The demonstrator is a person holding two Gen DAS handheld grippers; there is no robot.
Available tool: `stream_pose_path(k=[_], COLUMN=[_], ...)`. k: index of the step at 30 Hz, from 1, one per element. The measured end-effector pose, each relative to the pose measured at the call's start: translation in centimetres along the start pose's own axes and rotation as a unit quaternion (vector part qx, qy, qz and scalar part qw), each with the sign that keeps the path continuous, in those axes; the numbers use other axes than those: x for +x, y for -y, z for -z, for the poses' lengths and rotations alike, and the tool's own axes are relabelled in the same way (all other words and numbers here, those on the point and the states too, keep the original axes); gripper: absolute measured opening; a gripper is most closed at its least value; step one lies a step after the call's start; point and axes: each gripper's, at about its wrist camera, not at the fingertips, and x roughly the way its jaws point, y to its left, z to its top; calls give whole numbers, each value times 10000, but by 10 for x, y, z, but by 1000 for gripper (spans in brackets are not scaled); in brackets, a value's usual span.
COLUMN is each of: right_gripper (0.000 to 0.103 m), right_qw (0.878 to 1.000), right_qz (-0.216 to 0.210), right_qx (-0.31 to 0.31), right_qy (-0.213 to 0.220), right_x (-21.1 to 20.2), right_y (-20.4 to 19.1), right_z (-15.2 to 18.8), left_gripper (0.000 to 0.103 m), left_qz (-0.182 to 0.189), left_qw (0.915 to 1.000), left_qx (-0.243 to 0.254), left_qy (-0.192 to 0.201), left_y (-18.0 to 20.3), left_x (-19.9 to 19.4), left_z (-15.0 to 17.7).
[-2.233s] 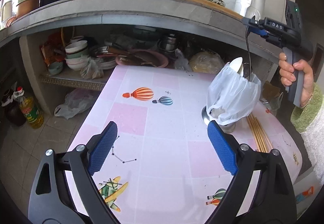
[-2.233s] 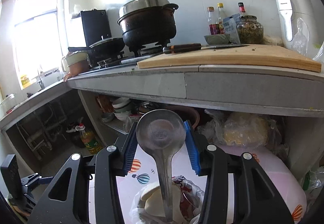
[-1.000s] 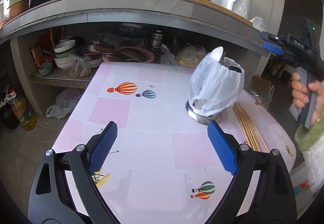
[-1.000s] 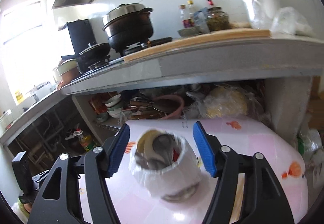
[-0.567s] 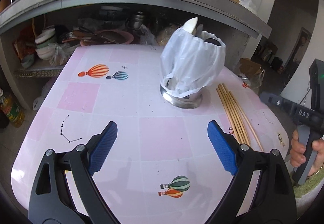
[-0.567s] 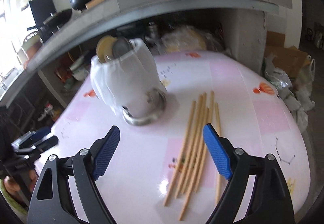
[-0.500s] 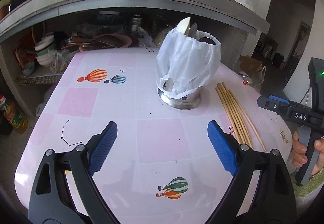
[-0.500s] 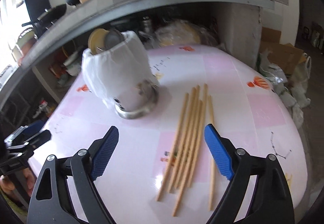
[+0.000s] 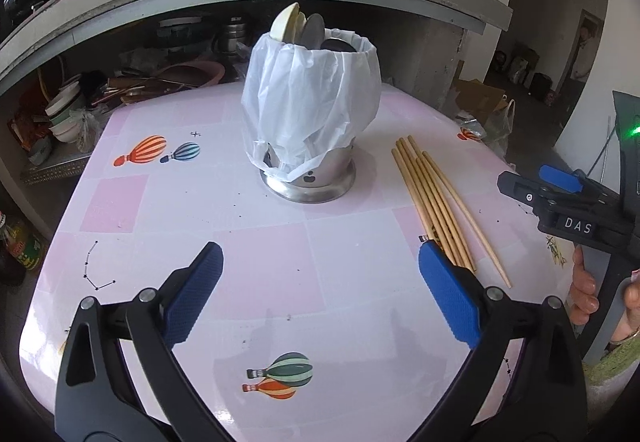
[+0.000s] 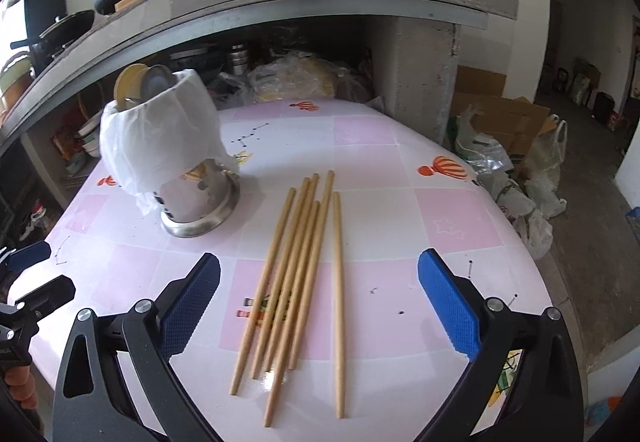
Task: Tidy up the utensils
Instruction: 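Close the left gripper on one wooden chopstick while the right gripper grasps another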
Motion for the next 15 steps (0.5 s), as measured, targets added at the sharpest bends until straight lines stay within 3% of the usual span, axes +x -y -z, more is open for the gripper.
stream_pose_path(k=[6, 12, 15], right_gripper=[96, 96, 83], right_qw=[9999, 9952, 9920], right_qz=[43, -588, -771], right_qx=[113, 594, 760], right_qy=[-70, -517, -643], right_x=[8, 22, 26], right_y=[24, 53, 57], right_z=[8, 29, 38], left_gripper=[95, 95, 94], left_qz=[297, 501, 478], left_qw=[9991, 9946, 9910], left_qx=[169, 771, 1112], left_qy=[-244, -476, -576], left_y=[18, 53, 70], left_x=[31, 65, 83], left_z=[-1, 3, 4])
